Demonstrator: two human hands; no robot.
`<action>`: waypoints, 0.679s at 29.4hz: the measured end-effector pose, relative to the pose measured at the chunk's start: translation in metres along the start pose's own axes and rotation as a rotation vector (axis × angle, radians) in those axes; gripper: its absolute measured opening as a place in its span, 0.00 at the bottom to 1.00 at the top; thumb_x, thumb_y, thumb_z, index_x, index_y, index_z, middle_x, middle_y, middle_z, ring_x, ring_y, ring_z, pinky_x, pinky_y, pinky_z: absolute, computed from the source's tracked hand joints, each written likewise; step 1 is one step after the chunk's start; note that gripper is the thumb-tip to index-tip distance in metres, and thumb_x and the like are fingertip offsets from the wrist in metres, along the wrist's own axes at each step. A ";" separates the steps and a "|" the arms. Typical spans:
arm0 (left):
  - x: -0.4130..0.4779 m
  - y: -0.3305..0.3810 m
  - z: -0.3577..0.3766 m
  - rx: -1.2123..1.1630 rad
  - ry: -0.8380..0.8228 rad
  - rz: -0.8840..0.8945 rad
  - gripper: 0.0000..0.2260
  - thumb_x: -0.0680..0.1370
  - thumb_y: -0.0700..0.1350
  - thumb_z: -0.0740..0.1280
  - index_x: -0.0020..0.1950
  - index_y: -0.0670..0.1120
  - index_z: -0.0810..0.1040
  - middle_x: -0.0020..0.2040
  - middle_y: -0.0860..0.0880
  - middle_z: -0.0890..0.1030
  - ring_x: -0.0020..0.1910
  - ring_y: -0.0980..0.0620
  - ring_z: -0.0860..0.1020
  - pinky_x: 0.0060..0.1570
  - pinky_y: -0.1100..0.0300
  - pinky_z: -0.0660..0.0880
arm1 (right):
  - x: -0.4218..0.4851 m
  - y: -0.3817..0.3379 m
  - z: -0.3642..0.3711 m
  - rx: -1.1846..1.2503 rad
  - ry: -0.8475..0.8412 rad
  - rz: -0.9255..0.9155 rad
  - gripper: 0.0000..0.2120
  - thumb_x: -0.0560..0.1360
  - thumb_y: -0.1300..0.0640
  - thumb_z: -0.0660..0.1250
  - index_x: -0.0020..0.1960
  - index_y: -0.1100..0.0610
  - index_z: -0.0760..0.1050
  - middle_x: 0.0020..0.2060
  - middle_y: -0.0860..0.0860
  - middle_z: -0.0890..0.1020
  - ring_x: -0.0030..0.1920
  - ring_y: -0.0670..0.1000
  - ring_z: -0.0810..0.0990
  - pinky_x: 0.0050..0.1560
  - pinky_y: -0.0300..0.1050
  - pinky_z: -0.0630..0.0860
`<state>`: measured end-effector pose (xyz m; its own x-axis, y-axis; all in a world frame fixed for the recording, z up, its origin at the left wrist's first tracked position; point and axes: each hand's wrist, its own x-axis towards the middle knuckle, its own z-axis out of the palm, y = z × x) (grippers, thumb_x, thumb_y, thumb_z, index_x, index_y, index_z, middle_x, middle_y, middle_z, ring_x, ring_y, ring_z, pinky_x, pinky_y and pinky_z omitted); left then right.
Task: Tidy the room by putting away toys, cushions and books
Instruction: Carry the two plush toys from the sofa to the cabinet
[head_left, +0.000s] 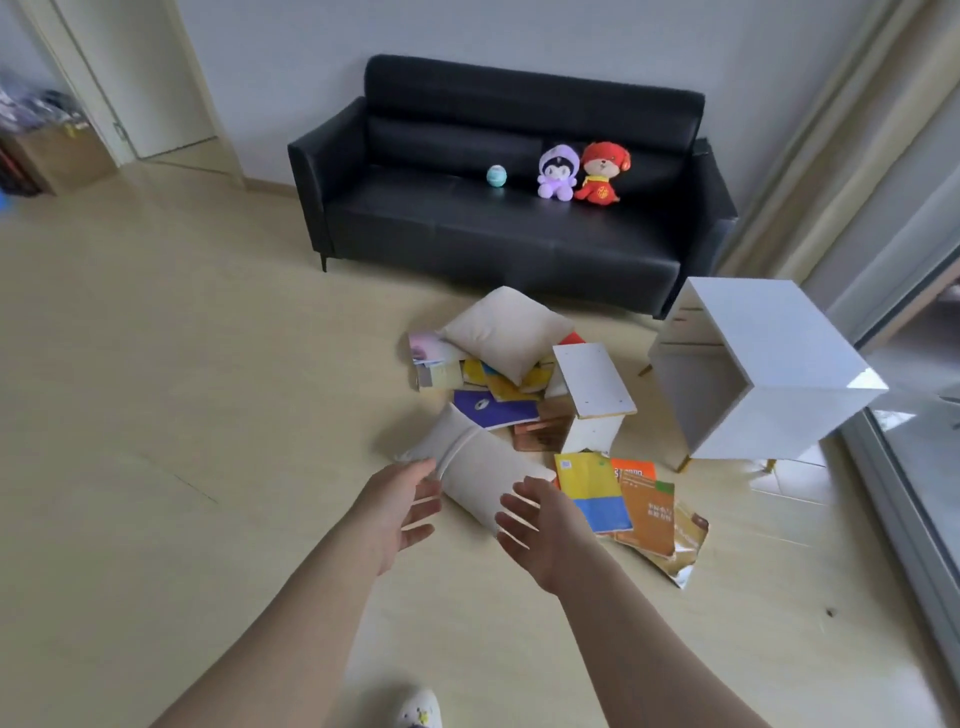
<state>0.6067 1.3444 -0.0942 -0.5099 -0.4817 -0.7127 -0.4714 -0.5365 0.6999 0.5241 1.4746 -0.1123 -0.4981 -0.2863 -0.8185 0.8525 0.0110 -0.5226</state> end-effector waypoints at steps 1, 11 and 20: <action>0.024 0.027 -0.009 -0.009 -0.003 0.026 0.04 0.79 0.48 0.62 0.47 0.50 0.74 0.43 0.49 0.79 0.42 0.52 0.77 0.42 0.58 0.72 | 0.017 -0.016 0.027 -0.006 -0.014 -0.002 0.06 0.77 0.55 0.63 0.48 0.57 0.75 0.45 0.53 0.80 0.44 0.53 0.78 0.39 0.45 0.74; 0.192 0.193 -0.046 -0.015 0.034 -0.039 0.04 0.79 0.47 0.62 0.47 0.48 0.74 0.44 0.48 0.79 0.42 0.51 0.77 0.40 0.57 0.72 | 0.137 -0.138 0.182 0.047 0.032 0.003 0.06 0.78 0.58 0.62 0.46 0.59 0.74 0.42 0.54 0.79 0.41 0.53 0.77 0.53 0.48 0.73; 0.351 0.368 -0.050 0.059 -0.031 0.002 0.09 0.79 0.49 0.62 0.57 0.48 0.74 0.47 0.49 0.80 0.46 0.50 0.78 0.52 0.54 0.72 | 0.289 -0.276 0.341 -0.039 -0.060 0.003 0.06 0.78 0.57 0.61 0.45 0.58 0.73 0.40 0.53 0.79 0.37 0.53 0.76 0.35 0.45 0.71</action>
<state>0.2897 0.9431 -0.0892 -0.5324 -0.4609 -0.7100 -0.5111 -0.4936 0.7036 0.1986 1.0624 -0.1229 -0.4841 -0.3432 -0.8049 0.8466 0.0486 -0.5299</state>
